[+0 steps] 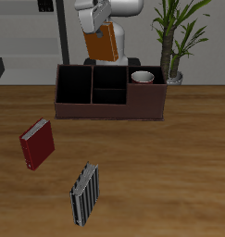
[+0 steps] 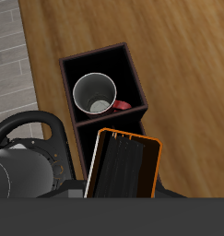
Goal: Place the red mug into the back desk caddy's right compartment and place the orange book into the back desk caddy's back compartment and place the red book into the back desk caddy's front compartment
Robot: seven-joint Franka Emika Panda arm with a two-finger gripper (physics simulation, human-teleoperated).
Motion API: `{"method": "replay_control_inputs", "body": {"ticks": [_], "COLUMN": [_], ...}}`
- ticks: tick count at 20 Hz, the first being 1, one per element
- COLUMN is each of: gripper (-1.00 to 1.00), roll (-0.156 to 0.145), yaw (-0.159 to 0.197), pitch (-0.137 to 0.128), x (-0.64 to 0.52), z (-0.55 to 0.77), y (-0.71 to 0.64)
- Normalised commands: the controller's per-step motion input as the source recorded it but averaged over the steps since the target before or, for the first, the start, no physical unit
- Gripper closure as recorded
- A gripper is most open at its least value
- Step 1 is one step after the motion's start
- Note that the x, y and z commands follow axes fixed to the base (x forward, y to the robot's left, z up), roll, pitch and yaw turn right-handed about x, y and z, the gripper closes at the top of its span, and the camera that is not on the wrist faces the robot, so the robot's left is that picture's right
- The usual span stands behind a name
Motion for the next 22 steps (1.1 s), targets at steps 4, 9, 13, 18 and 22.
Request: {"method": "replay_control_inputs", "body": {"ticks": [4, 9, 13, 18, 22], "gripper": [1.0, 1.0, 1.0, 1.0, 1.0], "roll": [-0.012, 0.017, 0.02, -0.001, 0.0], "yaw": [0.166, 0.109, 0.113, 0.129, 0.113], "pitch": [0.0, 0.039, -0.01, -0.026, 0.015], "x": [-0.11, -0.13, -0.09, -0.03, -0.04], "z": [-0.18, -0.18, -0.07, 0.03, -0.1], "y": [0.08, 0.11, 0.07, -0.01, -0.02]}}
